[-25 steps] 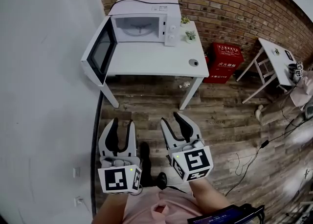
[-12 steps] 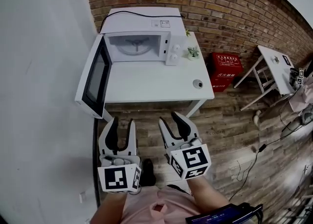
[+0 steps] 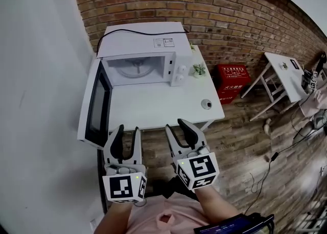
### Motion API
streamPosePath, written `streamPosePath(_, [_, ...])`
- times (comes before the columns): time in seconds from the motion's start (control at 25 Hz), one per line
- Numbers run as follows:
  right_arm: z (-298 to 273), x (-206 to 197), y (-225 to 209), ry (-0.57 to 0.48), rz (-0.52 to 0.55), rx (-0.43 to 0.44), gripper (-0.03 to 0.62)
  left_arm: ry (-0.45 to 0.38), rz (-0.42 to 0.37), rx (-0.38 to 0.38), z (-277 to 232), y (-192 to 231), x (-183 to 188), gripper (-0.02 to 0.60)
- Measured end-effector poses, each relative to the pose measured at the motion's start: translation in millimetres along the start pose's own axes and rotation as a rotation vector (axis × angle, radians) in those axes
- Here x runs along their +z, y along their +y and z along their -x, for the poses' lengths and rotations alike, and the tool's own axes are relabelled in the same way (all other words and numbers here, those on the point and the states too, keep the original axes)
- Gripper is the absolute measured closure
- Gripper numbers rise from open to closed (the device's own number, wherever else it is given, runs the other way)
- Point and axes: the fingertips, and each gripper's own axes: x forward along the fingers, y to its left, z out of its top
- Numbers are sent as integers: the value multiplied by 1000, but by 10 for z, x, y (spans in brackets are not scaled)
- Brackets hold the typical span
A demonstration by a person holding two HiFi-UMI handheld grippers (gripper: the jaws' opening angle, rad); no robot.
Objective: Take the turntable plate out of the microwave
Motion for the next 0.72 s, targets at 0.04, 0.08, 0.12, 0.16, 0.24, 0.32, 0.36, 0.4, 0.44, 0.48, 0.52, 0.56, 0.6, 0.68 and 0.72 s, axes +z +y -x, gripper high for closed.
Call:
streamPosePath(0.04, [-48, -11, -23, 3, -2, -1, 441, 8, 3, -2, -52, 13, -37, 425])
streamPosePath(0.08, [-95, -26, -50, 7, -5, -1, 441, 15, 5, -4, -102, 20, -74, 425])
streamPosePath(0.12, [-141, -45, -81, 10, -10, -2, 441, 22, 4, -7, -148, 23, -111, 425])
streamPosePath(0.16, [-187, -68, -114, 12, -17, -2, 441, 30, -1, -9, -191, 23, -151, 425])
streamPosePath(0.24, [-296, -135, -171, 17, -32, -1, 444, 51, -14, -6, -276, 47, -260, 425])
streamPosePath(0.32, [-431, -225, -216, 32, -48, 10, 445, 83, -25, 5, -372, 104, -403, 425])
streamPosePath(0.36, [-503, -268, -242, 42, -59, 17, 445, 100, -27, 13, -424, 135, -465, 425])
streamPosePath(0.4, [-581, -298, -276, 51, -69, 24, 445, 113, -28, 19, -485, 161, -506, 425])
streamPosePath(0.44, [-668, -310, -321, 56, -77, 31, 445, 119, -28, 24, -559, 182, -526, 425])
streamPosePath(0.48, [-761, -309, -377, 58, -84, 37, 445, 120, -30, 28, -647, 200, -531, 422])
streamPosePath(0.52, [-861, -303, -437, 58, -90, 42, 445, 117, -32, 33, -745, 221, -533, 420])
streamPosePath(0.56, [-968, -297, -496, 58, -96, 47, 445, 115, -34, 39, -848, 250, -538, 420])
streamPosePath(0.6, [-1077, -292, -549, 58, -102, 55, 445, 115, -35, 49, -951, 285, -548, 417])
streamPosePath(0.68, [-1282, -274, -637, 61, -110, 77, 445, 120, -32, 72, -1143, 350, -567, 417])
streamPosePath(0.72, [-1373, -253, -678, 62, -113, 90, 445, 123, -32, 82, -1233, 372, -568, 417])
